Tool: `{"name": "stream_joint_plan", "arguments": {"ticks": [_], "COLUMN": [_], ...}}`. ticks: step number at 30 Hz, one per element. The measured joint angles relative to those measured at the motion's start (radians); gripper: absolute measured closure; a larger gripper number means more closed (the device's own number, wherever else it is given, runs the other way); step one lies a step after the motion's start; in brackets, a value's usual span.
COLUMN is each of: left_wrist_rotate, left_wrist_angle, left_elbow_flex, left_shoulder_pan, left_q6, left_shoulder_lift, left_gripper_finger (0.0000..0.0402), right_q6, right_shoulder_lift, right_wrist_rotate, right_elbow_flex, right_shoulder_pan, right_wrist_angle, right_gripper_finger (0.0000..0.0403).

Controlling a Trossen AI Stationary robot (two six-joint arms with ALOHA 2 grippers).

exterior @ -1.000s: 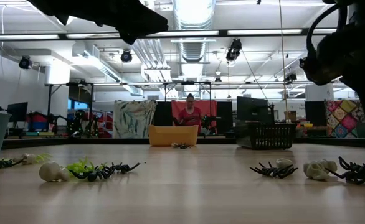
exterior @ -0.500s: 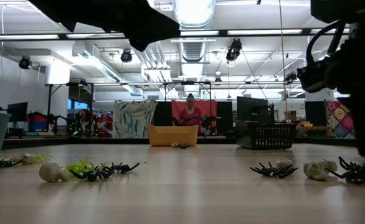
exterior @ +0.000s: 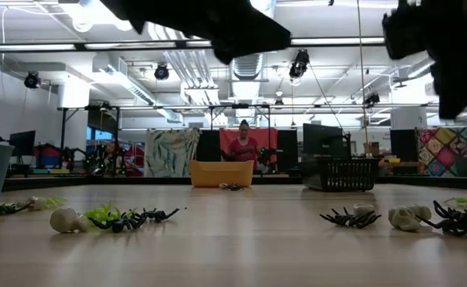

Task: Sort Halloween decoration
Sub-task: Put the green spider toy into the blue bin

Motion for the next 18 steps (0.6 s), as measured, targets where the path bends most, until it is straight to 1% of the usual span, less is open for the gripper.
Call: {"name": "stream_joint_plan", "arguments": {"ticks": [2, 4, 8, 10, 13, 15, 18], "left_wrist_rotate": [0.028, 0.048, 0.046, 0.043, 0.022, -0.009, -0.026], "left_wrist_angle": [-0.032, -0.036, -0.021, -0.005, 0.041, 0.050, 0.044], "left_elbow_flex": [0.047, 0.068, 0.077, 0.081, 0.107, 0.137, 0.198], "left_shoulder_pan": [-0.005, -0.017, -0.043, -0.055, -0.074, -0.089, -0.106], "left_q6": [0.054, 0.096, 0.124, 0.090, 0.006, -0.030, -0.067], "left_shoulder_lift": [0.047, 0.089, 0.157, 0.188, 0.238, 0.281, 0.350], "left_gripper_finger": [0.0298, 0.0302, 0.0318, 0.0324, 0.0327, 0.0327, 0.0327], "right_q6": [0.084, 0.135, 0.210, 0.236, 0.218, 0.193, 0.191], "right_shoulder_lift": [-0.044, -0.068, -0.066, -0.048, -0.020, -0.011, -0.008], "right_wrist_rotate": [0.011, 0.021, 0.019, 0.005, -0.022, -0.031, -0.032], "right_elbow_flex": [0.000, -0.002, -0.003, -0.004, -0.005, -0.007, -0.016], "right_shoulder_pan": [0.011, 0.025, 0.037, 0.037, 0.040, 0.042, 0.044], "right_wrist_angle": [-0.001, -0.001, -0.044, -0.073, -0.097, -0.095, -0.097], "right_gripper_finger": [0.0394, 0.0394, 0.0394, 0.0394, 0.0394, 0.0394, 0.0394]}}
